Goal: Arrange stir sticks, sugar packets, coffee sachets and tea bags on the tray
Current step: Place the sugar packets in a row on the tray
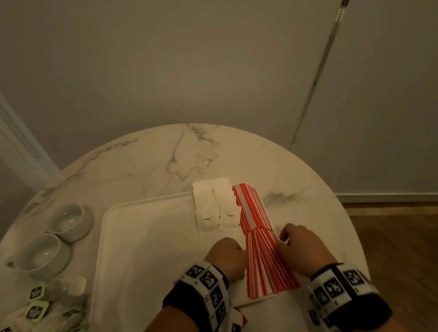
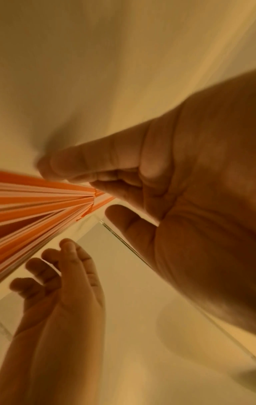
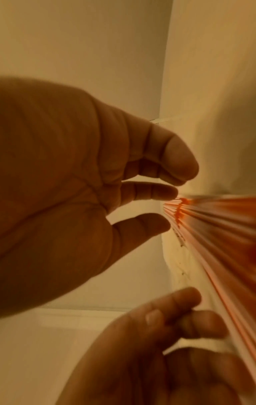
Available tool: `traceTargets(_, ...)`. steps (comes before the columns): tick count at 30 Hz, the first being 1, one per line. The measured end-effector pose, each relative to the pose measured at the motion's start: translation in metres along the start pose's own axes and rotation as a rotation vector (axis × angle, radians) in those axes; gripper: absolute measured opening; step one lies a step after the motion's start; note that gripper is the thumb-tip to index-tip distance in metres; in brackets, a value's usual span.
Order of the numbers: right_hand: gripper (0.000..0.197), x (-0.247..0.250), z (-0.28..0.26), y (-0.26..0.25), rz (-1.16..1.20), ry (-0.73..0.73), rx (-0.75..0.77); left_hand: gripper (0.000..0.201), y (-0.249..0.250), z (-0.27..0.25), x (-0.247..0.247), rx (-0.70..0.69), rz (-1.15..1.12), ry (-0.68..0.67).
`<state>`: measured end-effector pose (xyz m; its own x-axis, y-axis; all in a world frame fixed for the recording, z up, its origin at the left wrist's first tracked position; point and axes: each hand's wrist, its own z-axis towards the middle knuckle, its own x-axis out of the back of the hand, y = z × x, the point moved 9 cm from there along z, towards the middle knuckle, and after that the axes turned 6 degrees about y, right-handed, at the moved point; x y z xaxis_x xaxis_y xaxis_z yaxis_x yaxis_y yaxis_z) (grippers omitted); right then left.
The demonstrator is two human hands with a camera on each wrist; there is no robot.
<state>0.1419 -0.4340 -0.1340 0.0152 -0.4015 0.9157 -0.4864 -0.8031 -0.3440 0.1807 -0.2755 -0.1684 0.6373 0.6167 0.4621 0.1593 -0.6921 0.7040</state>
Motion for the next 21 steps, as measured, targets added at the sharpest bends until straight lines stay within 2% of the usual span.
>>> traceTargets(2, 0.016, -0.006, -0.007, 0.005, -0.008, -0.012, -0.014, 0.017, -0.001, 0.001, -0.005, 0.012, 0.005, 0.002)
traceTargets(7, 0.015, -0.008, -0.019, 0.004, 0.064, 0.011, -0.020, 0.023, -0.002, 0.005, -0.013, 0.030, -0.032, 0.042)
traceTargets(10, 0.027, -0.009, -0.029, 0.010, 0.107, 0.017, -0.014, 0.027, 0.002, 0.007, -0.019, 0.008, 0.006, 0.020)
traceTargets(15, 0.037, -0.019, -0.045, 0.011, 0.075, -0.027, 0.102, 0.032, 0.006, 0.009, -0.024, -0.008, 0.035, 0.025)
traceTargets(21, 0.038, -0.019, -0.047, 0.003, 0.047, 0.014, 0.163, 0.027, 0.013, 0.006, -0.020, -0.049, 0.051, 0.080)
